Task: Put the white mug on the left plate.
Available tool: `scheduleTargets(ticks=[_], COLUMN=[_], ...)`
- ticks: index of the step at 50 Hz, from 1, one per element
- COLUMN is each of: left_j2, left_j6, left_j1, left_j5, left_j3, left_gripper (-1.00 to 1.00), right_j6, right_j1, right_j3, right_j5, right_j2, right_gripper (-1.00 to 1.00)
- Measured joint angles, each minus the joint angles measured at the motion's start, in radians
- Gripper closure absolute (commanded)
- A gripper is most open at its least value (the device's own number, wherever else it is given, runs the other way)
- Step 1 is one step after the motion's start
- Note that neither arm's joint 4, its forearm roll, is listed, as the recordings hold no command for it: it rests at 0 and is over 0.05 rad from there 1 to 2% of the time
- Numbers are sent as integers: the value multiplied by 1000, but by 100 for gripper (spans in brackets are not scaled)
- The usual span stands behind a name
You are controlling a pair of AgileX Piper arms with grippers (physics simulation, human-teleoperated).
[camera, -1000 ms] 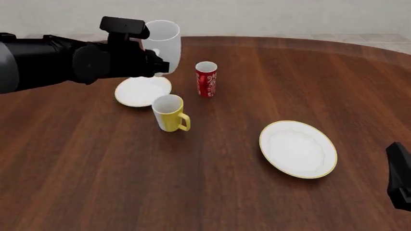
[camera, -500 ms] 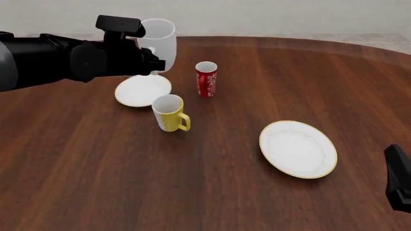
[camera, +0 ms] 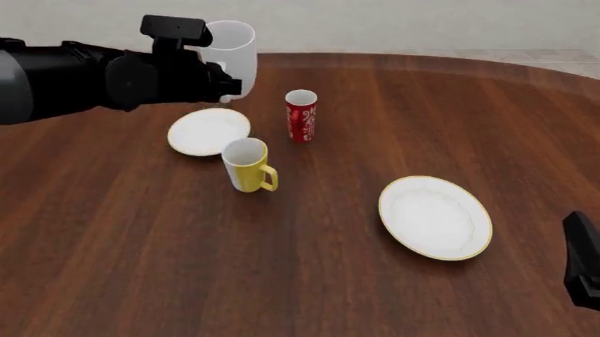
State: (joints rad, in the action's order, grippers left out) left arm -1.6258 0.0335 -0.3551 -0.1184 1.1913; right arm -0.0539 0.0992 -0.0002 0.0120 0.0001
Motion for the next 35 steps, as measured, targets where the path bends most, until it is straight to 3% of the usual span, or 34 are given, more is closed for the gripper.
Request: scheduleTargets(ticks=[35], left_j2=[-142], left_j6=[-7], left_j1=[53], left_j5=[-26], left_j3=[149], left_gripper=[100], right_j6=[-20], right_j1=[15], right_j3=[0], right_j5=[-9], right_j2=[0], right_gripper=[-100])
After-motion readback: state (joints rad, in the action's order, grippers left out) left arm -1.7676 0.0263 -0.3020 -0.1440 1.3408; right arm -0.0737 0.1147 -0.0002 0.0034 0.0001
